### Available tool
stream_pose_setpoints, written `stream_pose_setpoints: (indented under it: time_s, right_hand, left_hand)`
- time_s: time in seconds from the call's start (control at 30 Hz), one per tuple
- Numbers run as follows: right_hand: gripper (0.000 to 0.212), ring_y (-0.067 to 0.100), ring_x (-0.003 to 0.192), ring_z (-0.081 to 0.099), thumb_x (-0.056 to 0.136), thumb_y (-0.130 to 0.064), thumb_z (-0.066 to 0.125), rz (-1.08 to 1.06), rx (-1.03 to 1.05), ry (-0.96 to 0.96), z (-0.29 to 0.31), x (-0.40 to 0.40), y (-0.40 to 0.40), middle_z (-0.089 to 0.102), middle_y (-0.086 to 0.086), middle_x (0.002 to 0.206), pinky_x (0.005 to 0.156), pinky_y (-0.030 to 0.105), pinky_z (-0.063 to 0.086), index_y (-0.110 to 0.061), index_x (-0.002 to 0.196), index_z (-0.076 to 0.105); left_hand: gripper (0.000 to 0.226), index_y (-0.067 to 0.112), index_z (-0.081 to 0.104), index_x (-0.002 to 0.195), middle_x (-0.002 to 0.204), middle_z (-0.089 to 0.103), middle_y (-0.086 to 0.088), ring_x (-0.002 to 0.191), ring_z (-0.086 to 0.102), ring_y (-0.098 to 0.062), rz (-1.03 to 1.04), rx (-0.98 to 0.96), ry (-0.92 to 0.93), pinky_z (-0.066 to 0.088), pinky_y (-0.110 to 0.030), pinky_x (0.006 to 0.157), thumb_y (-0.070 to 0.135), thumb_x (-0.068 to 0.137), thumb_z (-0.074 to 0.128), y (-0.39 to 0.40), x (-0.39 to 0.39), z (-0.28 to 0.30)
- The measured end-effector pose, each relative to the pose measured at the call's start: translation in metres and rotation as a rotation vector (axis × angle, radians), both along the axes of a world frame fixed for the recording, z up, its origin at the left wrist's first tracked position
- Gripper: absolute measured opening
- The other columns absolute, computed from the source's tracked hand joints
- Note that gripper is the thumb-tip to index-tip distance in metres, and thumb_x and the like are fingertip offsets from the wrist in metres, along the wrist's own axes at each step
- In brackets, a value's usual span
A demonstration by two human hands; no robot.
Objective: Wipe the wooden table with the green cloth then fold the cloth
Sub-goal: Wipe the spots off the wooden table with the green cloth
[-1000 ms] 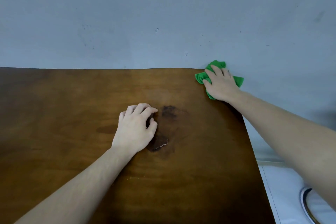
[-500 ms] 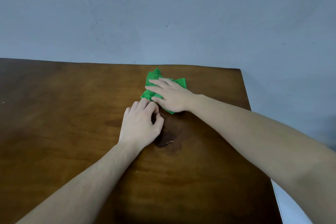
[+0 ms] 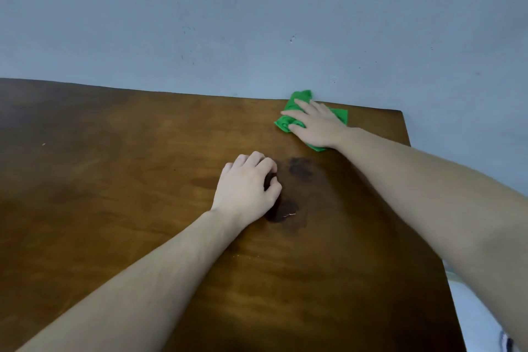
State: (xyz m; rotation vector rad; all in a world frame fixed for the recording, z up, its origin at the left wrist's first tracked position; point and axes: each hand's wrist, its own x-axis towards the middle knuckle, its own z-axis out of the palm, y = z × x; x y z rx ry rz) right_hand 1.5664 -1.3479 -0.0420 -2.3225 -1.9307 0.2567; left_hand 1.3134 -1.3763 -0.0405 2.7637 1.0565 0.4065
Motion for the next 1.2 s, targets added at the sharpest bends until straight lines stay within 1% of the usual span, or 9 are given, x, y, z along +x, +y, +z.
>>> stream_pose_setpoints:
  time_s: [0.1, 0.27, 0.4, 0.5, 0.57, 0.73, 0.87, 0.97, 1.2]
  right_hand:
    - [0.047, 0.028, 0.156, 0.005, 0.106, -0.046, 0.034, 0.135, -0.001, 0.018, -0.002, -0.042, -0.006, 0.011, -0.004, 0.170, 0.126, 0.047, 0.000, -0.048, 0.153, 0.033]
    - [0.043, 0.023, 0.156, 0.005, 0.107, -0.046, 0.036, 0.299, 0.036, 0.077, -0.003, -0.064, -0.104, 0.015, -0.009, 0.169, 0.127, 0.046, 0.002, -0.046, 0.151, 0.038]
    - [0.053, 0.018, 0.156, 0.007, 0.101, -0.059, 0.027, 0.144, 0.104, 0.061, -0.008, -0.056, -0.197, 0.018, -0.013, 0.168, 0.127, 0.041, 0.001, -0.043, 0.150, 0.040]
    - [0.061, 0.019, 0.156, 0.009, 0.092, -0.068, 0.019, -0.078, 0.151, 0.061, -0.009, -0.041, -0.235, 0.019, -0.016, 0.167, 0.126, 0.039, 0.000, -0.050, 0.146, 0.042]
    - [0.050, 0.020, 0.156, 0.005, 0.098, -0.065, 0.032, -0.206, 0.170, 0.096, -0.012, -0.025, -0.244, 0.015, -0.016, 0.168, 0.127, 0.040, 0.003, -0.052, 0.145, 0.041]
    - [0.047, 0.025, 0.155, 0.013, 0.098, -0.041, 0.059, -0.419, 0.335, 0.428, -0.028, 0.023, -0.220, 0.012, -0.001, 0.170, 0.126, 0.040, 0.013, -0.043, 0.145, 0.049]
    - [0.062, 0.030, 0.154, 0.011, 0.098, -0.050, 0.049, -0.609, 0.319, 0.491, -0.022, 0.059, -0.173, 0.007, -0.003, 0.170, 0.123, 0.045, 0.010, -0.049, 0.155, 0.025]
    - [0.067, 0.032, 0.151, 0.018, 0.099, -0.055, 0.040, -0.775, 0.350, 0.722, -0.020, 0.088, -0.143, 0.015, -0.002, 0.169, 0.122, 0.050, 0.015, -0.047, 0.158, 0.010]
    - [0.072, 0.025, 0.137, 0.044, 0.098, -0.042, 0.047, -0.772, 0.535, 1.147, -0.025, 0.094, -0.132, 0.034, 0.002, 0.159, 0.114, 0.045, 0.039, -0.038, 0.161, 0.012]
  left_hand:
    - [0.026, 0.032, 0.062, 0.109, 0.117, 0.057, 0.014, 0.105, 0.051, -0.012, -0.039, 0.022, 0.010, 0.045, -0.032, 0.089, 0.043, 0.093, 0.045, -0.009, -0.007, 0.004]
    - [0.022, 0.034, 0.062, 0.102, 0.104, 0.057, 0.017, 0.093, 0.052, -0.010, -0.115, 0.047, 0.021, 0.047, -0.032, 0.081, 0.045, 0.090, 0.047, -0.031, -0.017, 0.008]
    - [0.019, 0.036, 0.062, 0.093, 0.101, 0.054, 0.019, 0.091, 0.053, -0.007, -0.264, 0.086, 0.040, 0.041, -0.026, 0.078, 0.045, 0.089, 0.045, -0.061, 0.002, 0.012]
    - [0.030, 0.034, 0.062, 0.110, 0.114, 0.056, 0.018, 0.106, 0.054, -0.008, -0.316, 0.084, 0.048, 0.045, -0.030, 0.088, 0.047, 0.090, 0.045, -0.077, 0.032, 0.010]
    - [0.039, 0.034, 0.058, 0.124, 0.128, 0.054, 0.017, 0.120, 0.049, -0.009, -0.328, 0.065, 0.069, 0.043, -0.034, 0.098, 0.050, 0.092, 0.043, -0.084, 0.054, 0.010]
    - [0.047, 0.037, 0.047, 0.139, 0.146, 0.044, 0.014, 0.138, 0.034, -0.011, -0.314, 0.042, 0.111, 0.032, -0.040, 0.110, 0.050, 0.094, 0.041, -0.089, 0.099, 0.011]
    - [0.048, 0.039, 0.043, 0.142, 0.149, 0.040, 0.014, 0.140, 0.031, -0.011, -0.296, 0.019, 0.139, 0.032, -0.042, 0.112, 0.050, 0.095, 0.040, -0.088, 0.122, 0.009]
    - [0.049, 0.039, 0.042, 0.143, 0.150, 0.039, 0.014, 0.141, 0.030, -0.012, -0.289, 0.008, 0.154, 0.031, -0.043, 0.113, 0.050, 0.096, 0.038, -0.087, 0.133, 0.008]
    - [0.047, 0.039, 0.042, 0.143, 0.153, 0.037, 0.013, 0.143, 0.028, -0.011, -0.271, 0.020, 0.150, 0.026, -0.040, 0.115, 0.048, 0.098, 0.035, -0.082, 0.127, 0.000]
